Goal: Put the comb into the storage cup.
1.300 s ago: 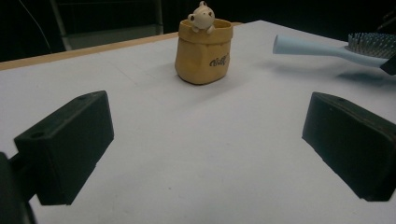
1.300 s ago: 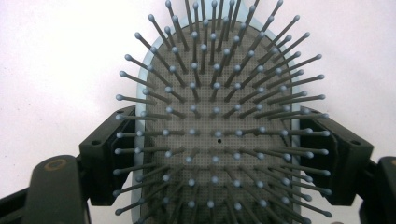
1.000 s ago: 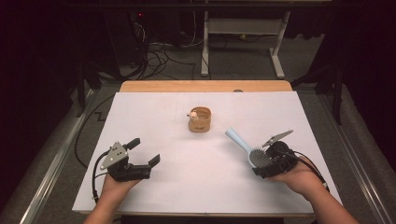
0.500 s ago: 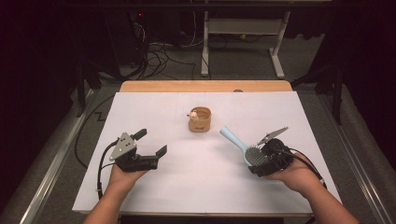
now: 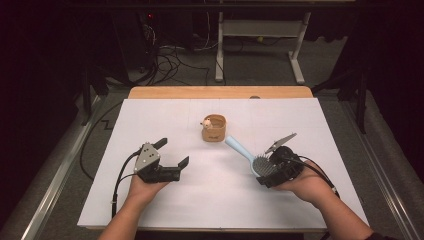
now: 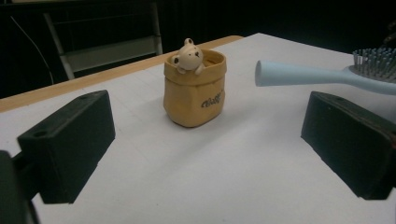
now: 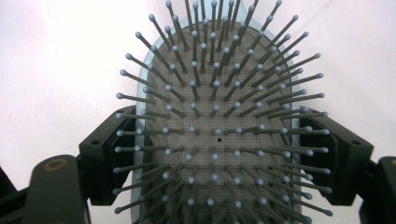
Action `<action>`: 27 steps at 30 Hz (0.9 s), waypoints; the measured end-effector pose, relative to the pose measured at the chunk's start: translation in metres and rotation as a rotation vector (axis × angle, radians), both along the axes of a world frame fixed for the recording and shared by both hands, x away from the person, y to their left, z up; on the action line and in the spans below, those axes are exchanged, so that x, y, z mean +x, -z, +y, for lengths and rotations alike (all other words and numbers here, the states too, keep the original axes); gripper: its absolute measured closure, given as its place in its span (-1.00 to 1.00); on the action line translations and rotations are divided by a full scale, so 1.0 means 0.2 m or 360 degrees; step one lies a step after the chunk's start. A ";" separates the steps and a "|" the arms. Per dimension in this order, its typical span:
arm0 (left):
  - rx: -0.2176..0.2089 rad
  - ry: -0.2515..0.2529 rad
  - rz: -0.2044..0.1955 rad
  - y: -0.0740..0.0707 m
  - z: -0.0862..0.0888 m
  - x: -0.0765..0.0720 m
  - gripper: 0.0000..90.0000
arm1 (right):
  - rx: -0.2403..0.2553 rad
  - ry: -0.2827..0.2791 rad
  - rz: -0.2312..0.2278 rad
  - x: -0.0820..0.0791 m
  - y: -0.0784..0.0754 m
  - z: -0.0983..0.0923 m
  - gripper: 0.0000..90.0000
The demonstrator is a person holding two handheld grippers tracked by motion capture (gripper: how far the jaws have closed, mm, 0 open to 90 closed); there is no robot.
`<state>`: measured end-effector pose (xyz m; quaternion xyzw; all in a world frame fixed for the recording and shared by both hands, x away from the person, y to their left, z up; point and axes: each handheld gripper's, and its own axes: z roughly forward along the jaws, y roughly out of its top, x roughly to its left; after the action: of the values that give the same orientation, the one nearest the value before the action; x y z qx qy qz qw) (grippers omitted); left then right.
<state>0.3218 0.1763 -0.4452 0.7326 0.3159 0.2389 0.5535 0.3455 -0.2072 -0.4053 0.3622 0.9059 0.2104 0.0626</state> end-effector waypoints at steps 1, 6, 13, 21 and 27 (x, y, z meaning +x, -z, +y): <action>0.0004 0.0006 -0.0003 0.01 0.00 0.00 -0.95 | -0.0003 -0.0013 0.0004 0.00 0.00 0.01 -0.54; 0.0014 0.0031 -0.0021 0.03 0.00 -0.03 -0.98 | -0.0005 -0.0049 0.0010 0.00 0.01 0.07 -0.54; 0.0121 0.0042 -0.0055 0.07 -0.02 -0.06 -1.00 | 0.0003 -0.0097 -0.0007 0.00 -0.01 0.14 -0.54; 0.0262 0.0033 -0.0068 0.09 -0.06 -0.07 -1.00 | 0.0007 -0.0126 -0.0013 -0.01 -0.01 0.17 -0.54; 0.0383 -0.0005 -0.0074 0.11 -0.08 -0.08 -1.00 | -0.0004 -0.0156 -0.0015 -0.01 -0.01 0.21 -0.54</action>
<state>0.3054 0.1600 -0.4676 0.7875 0.2732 0.2929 0.4684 0.3436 -0.1660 -0.4040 0.3164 0.9225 0.2137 0.0569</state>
